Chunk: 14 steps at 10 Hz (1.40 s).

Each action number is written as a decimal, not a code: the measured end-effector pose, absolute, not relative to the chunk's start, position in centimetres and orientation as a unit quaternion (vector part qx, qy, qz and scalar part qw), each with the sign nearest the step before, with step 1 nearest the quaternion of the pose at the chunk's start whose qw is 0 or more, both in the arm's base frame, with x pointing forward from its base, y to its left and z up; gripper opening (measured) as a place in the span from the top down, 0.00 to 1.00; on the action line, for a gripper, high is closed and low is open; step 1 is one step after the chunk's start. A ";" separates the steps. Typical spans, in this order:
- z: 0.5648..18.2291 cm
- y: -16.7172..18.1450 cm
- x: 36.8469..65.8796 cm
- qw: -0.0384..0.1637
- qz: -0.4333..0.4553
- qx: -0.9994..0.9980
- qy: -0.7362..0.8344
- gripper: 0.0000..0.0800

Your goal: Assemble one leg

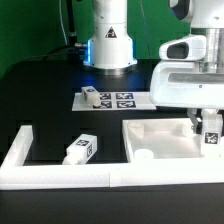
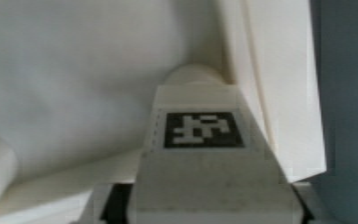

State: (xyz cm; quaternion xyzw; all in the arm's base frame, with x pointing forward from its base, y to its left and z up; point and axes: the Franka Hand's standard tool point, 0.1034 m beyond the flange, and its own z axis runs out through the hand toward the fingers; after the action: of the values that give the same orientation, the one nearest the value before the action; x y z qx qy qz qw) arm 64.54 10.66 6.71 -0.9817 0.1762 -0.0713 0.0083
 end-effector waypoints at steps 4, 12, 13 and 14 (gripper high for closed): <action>6.7 10.6 64.3 0.013 -0.064 -0.933 0.355 0.64; 6.6 10.5 63.9 0.065 -0.007 -0.626 0.777 0.64; 6.6 10.6 63.9 0.065 -0.006 -0.617 0.784 0.64; 6.6 10.6 63.9 0.061 -0.010 -0.608 0.792 0.64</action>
Offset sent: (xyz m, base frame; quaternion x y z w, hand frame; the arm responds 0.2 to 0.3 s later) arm -0.0058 -0.0109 -0.0010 -0.0797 0.0164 0.2508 0.9646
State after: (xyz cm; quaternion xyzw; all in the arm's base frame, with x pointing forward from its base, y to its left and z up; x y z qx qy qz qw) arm 63.86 10.62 6.61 -0.6080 0.7915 -0.0095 0.0613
